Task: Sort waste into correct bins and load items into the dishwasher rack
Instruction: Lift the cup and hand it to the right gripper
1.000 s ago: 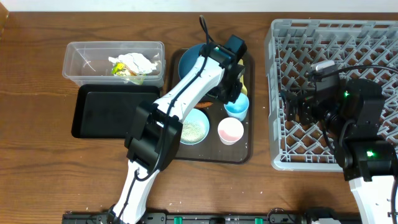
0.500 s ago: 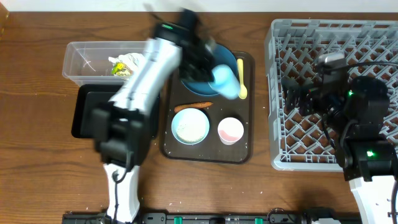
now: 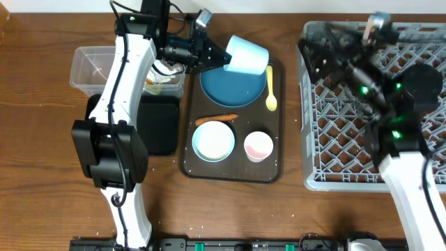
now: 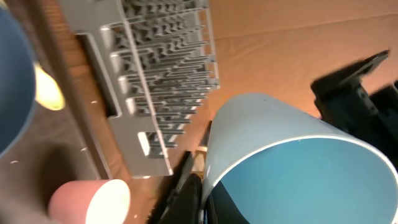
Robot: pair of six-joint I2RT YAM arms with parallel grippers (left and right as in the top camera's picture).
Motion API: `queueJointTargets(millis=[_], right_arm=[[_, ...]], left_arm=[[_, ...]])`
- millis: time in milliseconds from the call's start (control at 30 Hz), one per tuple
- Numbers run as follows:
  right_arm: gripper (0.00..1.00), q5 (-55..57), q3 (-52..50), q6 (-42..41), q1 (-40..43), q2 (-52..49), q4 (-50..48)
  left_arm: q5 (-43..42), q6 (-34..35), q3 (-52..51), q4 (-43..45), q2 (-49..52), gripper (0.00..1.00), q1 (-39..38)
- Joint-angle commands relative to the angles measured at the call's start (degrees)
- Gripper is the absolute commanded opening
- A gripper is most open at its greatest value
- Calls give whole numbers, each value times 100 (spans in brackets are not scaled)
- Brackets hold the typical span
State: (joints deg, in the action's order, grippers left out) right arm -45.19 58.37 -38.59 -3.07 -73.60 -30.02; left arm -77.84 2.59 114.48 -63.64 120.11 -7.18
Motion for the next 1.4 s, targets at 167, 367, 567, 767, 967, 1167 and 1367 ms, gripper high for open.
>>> queueJointTargets(millis=[167, 367, 567, 767, 967, 1167, 1367], right_arm=[[99, -1788, 1644, -1200, 343, -1735, 133], [99, -2605, 1902, -1062, 173, -2601, 284], [93, -2658, 1624, -918, -170, -2881, 293], [83, -2487, 1403, -737, -535, -2881, 284], [81, -2426, 1185, -651, -785, -2881, 291], [81, -2527, 1130, -656, -942, -2881, 166], [81, -2590, 1130, -603, -1036, -2881, -46]], left_arm=[[-404, -155, 87, -2, -33, 6, 15], [-400, -219, 87, -2, -33, 6, 15], [-332, -302, 87, -2, -33, 6, 13], [-184, -299, 87, -7, -33, 6, 9], [-186, -299, 87, -7, -33, 6, 9], [-186, -299, 87, -7, -33, 6, 9], [-186, -299, 87, -9, -33, 6, 9]])
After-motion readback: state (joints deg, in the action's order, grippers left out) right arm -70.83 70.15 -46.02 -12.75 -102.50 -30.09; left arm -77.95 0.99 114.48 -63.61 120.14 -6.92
